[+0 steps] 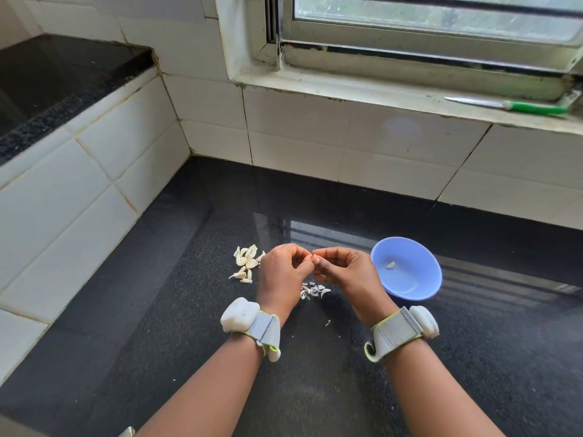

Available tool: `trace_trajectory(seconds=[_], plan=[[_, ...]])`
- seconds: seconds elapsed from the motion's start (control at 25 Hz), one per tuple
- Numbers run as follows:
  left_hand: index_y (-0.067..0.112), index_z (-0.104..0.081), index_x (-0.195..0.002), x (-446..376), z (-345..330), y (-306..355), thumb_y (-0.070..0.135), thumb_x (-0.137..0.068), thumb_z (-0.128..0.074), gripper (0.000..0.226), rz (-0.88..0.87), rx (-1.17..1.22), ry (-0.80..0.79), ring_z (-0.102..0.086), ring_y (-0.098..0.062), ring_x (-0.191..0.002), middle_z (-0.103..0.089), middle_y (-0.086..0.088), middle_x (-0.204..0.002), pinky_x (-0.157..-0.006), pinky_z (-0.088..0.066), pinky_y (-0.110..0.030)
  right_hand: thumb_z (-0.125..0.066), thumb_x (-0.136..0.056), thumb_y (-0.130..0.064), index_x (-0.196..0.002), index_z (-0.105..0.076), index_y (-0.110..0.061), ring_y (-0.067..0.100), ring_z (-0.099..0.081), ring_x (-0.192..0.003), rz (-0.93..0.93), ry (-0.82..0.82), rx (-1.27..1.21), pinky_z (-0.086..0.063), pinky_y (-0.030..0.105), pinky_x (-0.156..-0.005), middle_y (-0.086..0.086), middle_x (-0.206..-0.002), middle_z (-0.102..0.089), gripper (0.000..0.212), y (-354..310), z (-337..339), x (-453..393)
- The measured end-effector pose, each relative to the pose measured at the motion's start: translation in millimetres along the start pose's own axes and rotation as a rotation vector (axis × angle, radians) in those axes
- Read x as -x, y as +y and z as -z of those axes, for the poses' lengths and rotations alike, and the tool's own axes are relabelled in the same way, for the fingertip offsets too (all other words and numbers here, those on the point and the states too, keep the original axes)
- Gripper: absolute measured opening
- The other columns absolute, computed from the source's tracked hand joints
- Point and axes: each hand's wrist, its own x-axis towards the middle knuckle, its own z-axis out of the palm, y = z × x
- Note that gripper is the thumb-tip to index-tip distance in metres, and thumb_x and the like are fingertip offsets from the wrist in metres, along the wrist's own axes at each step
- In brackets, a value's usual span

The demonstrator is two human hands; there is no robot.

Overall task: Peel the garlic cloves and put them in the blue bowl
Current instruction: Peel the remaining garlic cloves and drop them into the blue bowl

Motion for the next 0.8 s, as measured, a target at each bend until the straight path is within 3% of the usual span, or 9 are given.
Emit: trace_trajectory(seconds=[0.28,0.4,0.6,0.8], plan=[[0.014,-0.07,-0.079,0.9,-0.3,-1.1,0.019,-0.082,-0.067,0.007,-0.011,-0.021,-0.01,-0.058,-0.01,-0.074,-0.069,0.001,-0.08,-0.066,-0.041,-0.019,-0.069,-0.088,-0.006,-0.095,-0.073,-0.004,0.013,-0.066,-0.07,-0.018,0.024,0.04,-0.058,0.023,-0.069,0.009,-0.079,-0.073,0.009,4.7,-1.3,-0.8],[0.015,-0.07,-0.08,-0.6,2.0,-2.7,0.019,-0.082,-0.067,0.006,0.005,-0.024,-0.001,-0.059,-0.011,-0.074,-0.069,0.002,-0.08,-0.068,-0.045,-0.024,-0.067,-0.089,-0.005,-0.097,-0.072,-0.004,0.013,-0.067,-0.071,-0.034,0.011,-0.005,-0.057,0.023,-0.068,0.009,-0.08,-0.074,0.01,4.7,1.7,0.6],[0.017,-0.074,-0.087,0.0,7.5,-2.1,0.023,-0.085,-0.068,0.009,-0.004,0.007,-0.011,-0.062,-0.008,-0.071,-0.072,0.003,-0.081,-0.066,-0.047,-0.021,-0.066,-0.088,-0.001,-0.102,-0.067,-0.002,0.018,-0.071,-0.075,-0.065,0.022,-0.168,-0.056,0.024,-0.066,0.014,-0.086,-0.074,0.015,0.7,3.1,2.5],[0.019,-0.076,-0.093,2.0,9.9,-0.8,0.026,-0.084,-0.069,0.013,-0.069,0.007,-0.03,-0.065,-0.008,-0.079,-0.073,0.005,-0.088,-0.074,-0.052,-0.026,-0.071,-0.083,-0.004,-0.097,-0.07,-0.003,0.019,-0.071,-0.077,-0.058,0.016,-0.14,-0.057,0.025,-0.066,0.014,-0.085,-0.074,0.014,-1.0,4.3,2.7]])
